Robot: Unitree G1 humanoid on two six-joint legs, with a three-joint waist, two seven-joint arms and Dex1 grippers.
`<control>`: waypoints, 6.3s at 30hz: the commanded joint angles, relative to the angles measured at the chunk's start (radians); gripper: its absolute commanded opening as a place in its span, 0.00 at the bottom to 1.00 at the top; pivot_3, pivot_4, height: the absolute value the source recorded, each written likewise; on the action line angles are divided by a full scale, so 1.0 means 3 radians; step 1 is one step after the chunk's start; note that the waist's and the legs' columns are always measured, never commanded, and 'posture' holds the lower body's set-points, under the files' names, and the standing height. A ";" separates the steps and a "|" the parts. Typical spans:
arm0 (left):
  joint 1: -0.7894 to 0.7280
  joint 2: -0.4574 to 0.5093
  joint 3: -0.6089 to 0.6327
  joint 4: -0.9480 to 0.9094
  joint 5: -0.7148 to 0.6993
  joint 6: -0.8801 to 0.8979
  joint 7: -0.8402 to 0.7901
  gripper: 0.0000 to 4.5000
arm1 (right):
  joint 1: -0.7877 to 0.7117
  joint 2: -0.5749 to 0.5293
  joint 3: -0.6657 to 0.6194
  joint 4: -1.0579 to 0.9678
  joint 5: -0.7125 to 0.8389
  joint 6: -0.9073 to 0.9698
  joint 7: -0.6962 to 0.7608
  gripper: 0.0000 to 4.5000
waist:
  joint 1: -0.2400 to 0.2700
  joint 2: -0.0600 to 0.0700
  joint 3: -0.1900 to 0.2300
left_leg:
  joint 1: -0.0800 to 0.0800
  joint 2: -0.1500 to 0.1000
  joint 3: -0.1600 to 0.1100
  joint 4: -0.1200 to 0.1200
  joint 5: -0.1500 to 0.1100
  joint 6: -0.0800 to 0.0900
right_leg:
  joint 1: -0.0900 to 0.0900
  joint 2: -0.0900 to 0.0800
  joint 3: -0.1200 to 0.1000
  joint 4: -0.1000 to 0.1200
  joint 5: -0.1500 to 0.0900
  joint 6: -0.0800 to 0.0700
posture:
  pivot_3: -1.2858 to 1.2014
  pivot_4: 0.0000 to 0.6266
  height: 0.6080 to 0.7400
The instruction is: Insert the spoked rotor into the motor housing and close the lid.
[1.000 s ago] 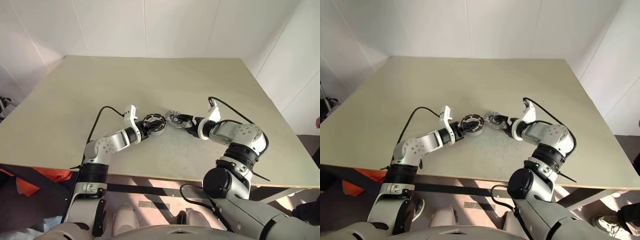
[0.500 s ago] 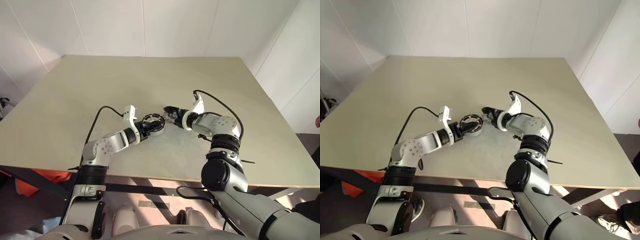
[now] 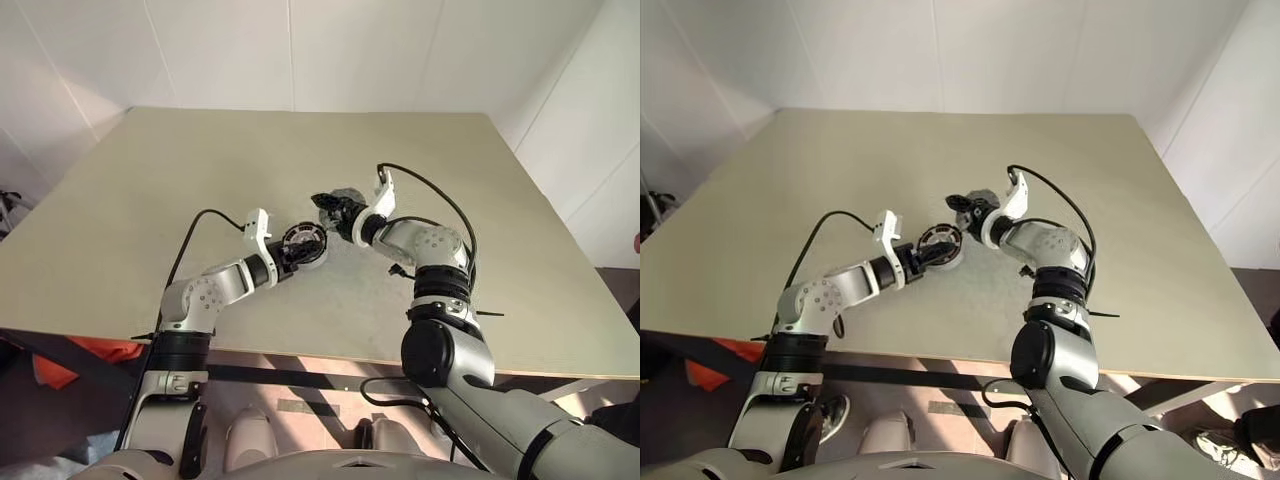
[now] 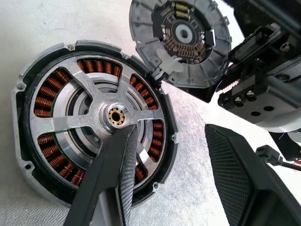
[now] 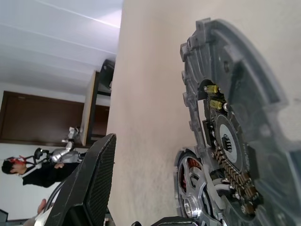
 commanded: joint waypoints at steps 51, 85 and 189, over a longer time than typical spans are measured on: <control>-0.0856 0.0845 0.1044 0.0579 -0.0066 -0.0103 0.0317 0.54 | 0.0367 -0.0359 0.1434 -0.1439 0.0411 0.0238 0.0462 0.90 | 0.0008 -0.0017 0.0009 | -0.0008 0.0001 -0.0006 0.0001 -0.0005 0.0008 | -0.0001 0.0004 -0.0004 -0.0006 0.0001 0.0001 | 0.52 0.00 1.00; -0.0021 0.0936 0.0253 -0.0079 0.0238 -0.0409 -0.0540 0.54 | 0.0841 -0.0726 0.2885 -0.0634 -0.1390 -0.2268 0.1370 1.00 | -0.0018 -0.0023 0.0008 | -0.0009 0.0003 -0.0007 0.0015 -0.0010 0.0018 | 0.0002 0.0002 -0.0007 -0.0002 0.0002 -0.0003 | 0.52 0.00 1.00; 0.0502 0.0898 -0.0150 -0.0369 0.0556 -0.0525 -0.0650 0.54 | 0.0554 -0.0453 0.2659 -0.0036 -0.1671 -0.2493 0.1314 0.66 | -0.0030 -0.0023 0.0009 | -0.0005 0.0008 -0.0005 0.0031 -0.0019 0.0033 | -0.0001 0.0004 0.0000 0.0014 0.0003 -0.0007 | 0.52 0.00 1.00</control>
